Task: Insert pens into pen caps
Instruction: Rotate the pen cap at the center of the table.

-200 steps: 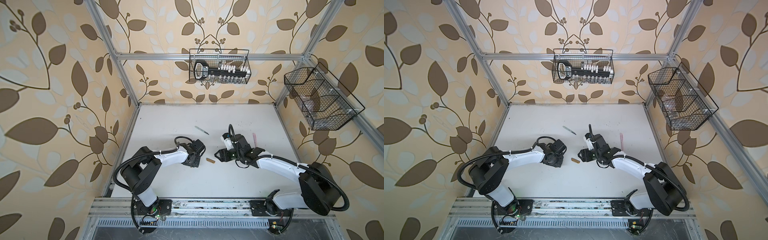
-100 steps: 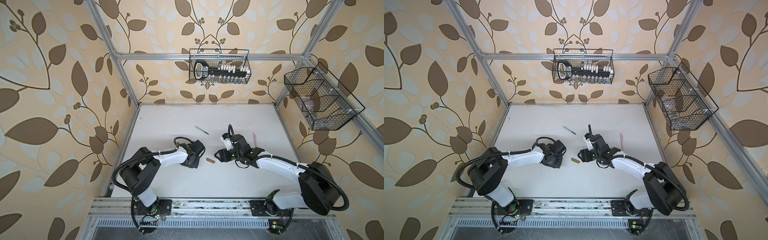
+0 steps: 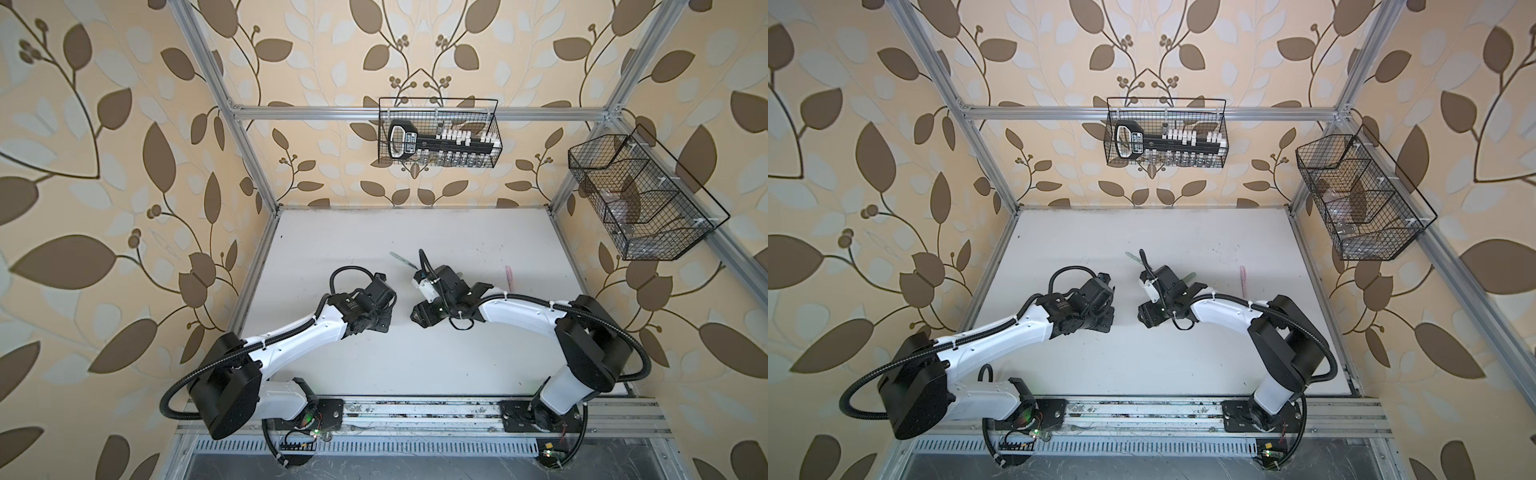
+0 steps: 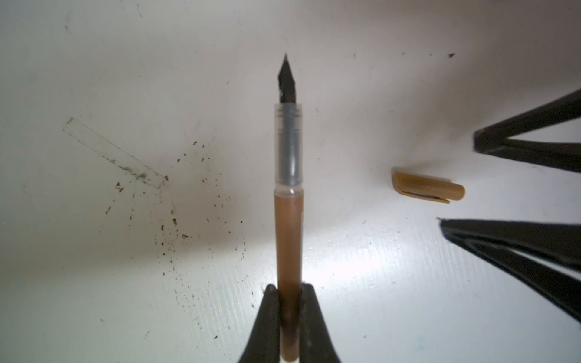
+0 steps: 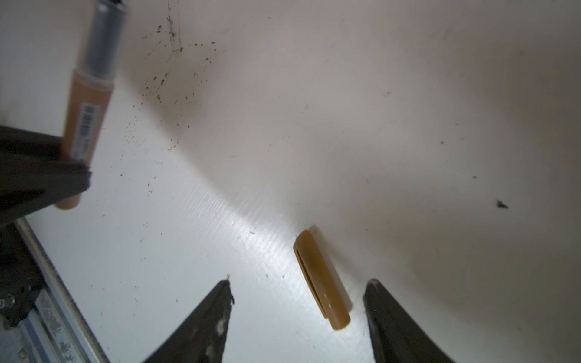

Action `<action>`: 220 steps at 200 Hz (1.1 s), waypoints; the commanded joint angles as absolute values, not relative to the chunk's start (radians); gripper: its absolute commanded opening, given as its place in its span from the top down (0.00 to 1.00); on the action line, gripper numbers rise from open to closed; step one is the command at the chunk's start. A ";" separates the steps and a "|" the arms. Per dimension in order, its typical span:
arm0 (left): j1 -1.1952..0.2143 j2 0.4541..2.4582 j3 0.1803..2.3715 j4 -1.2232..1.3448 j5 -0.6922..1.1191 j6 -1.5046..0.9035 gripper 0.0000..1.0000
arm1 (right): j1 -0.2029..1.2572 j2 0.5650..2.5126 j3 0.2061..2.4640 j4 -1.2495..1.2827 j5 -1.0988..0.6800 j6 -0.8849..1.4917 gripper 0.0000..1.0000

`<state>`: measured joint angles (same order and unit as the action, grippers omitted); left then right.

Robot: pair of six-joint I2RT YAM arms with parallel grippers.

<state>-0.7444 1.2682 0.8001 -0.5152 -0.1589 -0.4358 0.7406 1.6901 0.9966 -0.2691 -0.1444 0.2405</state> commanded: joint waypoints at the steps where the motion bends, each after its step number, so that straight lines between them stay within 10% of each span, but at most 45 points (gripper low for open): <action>1: -0.738 1.203 0.766 -0.495 -0.141 -0.419 0.94 | 0.761 1.760 1.076 -0.386 -0.060 0.150 0.31; 93: -0.738 1.127 0.731 -0.476 -0.102 -0.397 0.93 | 0.792 1.872 1.155 -0.484 0.181 0.104 0.33; 220: -0.741 1.231 0.742 -0.458 -0.018 -0.380 0.93 | 0.683 1.773 1.073 -0.461 0.012 0.249 0.42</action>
